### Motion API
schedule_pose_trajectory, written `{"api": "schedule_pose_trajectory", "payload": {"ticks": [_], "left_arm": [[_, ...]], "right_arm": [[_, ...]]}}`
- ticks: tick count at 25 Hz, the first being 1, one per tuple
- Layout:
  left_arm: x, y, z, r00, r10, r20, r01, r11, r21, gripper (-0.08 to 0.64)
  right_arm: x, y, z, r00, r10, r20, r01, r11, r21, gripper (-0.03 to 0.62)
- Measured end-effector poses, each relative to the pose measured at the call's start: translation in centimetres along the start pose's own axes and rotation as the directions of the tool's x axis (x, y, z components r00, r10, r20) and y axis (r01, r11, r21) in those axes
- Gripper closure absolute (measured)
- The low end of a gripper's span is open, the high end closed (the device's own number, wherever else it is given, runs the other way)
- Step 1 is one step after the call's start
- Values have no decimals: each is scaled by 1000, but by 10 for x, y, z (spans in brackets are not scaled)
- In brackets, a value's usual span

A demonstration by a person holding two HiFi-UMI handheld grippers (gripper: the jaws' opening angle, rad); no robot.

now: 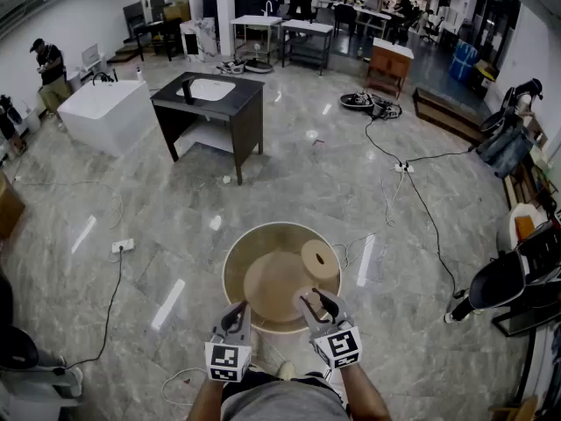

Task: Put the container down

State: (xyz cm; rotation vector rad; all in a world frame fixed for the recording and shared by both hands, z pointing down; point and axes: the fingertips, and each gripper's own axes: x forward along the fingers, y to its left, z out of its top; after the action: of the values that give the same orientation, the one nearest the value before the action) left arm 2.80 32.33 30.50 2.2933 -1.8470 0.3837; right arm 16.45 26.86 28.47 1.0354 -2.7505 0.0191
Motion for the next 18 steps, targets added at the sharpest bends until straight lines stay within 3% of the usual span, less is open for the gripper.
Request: {"api": "schedule_pose_trajectory", "payload": {"ticks": [10, 18], "left_arm": [[-8, -10, -2, 1000, 10, 1, -10, 1000, -12, 540], [-17, -5, 2, 997, 66, 34, -65, 998, -25, 540]], "right_arm": [[-7, 6, 5, 999, 41, 5, -41, 999, -2, 456], [-10, 17, 7, 995, 93, 19, -93, 995, -19, 456]]}}
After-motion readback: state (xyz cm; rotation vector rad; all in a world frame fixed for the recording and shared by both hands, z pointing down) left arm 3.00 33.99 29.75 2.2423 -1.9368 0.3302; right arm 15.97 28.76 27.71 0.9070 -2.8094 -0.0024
